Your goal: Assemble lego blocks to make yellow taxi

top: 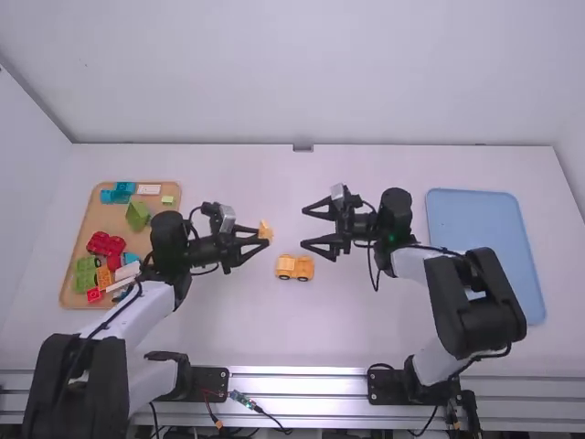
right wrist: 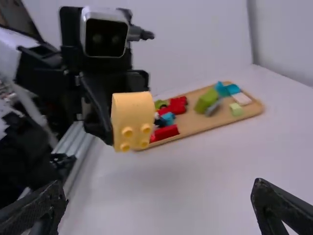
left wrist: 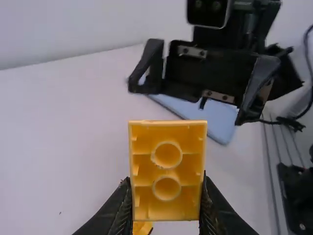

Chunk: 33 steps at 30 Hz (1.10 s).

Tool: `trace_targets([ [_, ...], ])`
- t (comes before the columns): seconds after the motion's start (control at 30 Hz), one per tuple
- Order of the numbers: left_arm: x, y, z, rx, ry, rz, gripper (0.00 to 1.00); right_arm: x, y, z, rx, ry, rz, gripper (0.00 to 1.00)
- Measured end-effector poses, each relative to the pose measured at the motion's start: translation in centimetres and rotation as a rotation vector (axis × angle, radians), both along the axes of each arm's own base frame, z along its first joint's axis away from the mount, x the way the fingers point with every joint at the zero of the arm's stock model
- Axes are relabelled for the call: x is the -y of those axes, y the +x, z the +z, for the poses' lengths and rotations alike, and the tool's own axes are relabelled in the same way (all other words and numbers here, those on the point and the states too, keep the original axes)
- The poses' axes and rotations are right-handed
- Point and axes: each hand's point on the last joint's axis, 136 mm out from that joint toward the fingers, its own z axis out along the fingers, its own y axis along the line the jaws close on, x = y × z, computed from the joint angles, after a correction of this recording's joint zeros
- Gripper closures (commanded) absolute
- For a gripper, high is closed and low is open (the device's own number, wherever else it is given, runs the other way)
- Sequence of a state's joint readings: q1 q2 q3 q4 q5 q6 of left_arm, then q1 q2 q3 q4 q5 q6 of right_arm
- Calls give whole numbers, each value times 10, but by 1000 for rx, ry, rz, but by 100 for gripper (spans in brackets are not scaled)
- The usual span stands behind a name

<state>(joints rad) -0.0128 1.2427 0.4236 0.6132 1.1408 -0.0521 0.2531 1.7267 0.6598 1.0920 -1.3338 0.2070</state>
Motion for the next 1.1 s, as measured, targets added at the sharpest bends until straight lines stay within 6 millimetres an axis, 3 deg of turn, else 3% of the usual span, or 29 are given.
trace_targets([
  [0.3, 17, 0, -10, 19, -46, -123, 99, -18, -20, 8, -118, 12, 93, 4],
  [0.47, 24, 6, -17, -28, -63, -168, 99, -22, -21, 1, -230, -13, 100, 6],
  [0.7, 29, 18, -12, -32, -78, -214, 99, -27, -12, 1, -259, -29, 80, 9],
  [0.8, 34, 15, -12, -39, -79, -232, 99, -28, -9, 1, -243, -28, 61, 14],
  [0.87, 39, 13, -12, -45, -80, -244, 99, -28, -8, 1, -227, -27, 55, 24],
  [1.1, 44, 9, -12, -54, -81, -259, 99, -28, -6, 1, -204, -25, 49, 44],
])
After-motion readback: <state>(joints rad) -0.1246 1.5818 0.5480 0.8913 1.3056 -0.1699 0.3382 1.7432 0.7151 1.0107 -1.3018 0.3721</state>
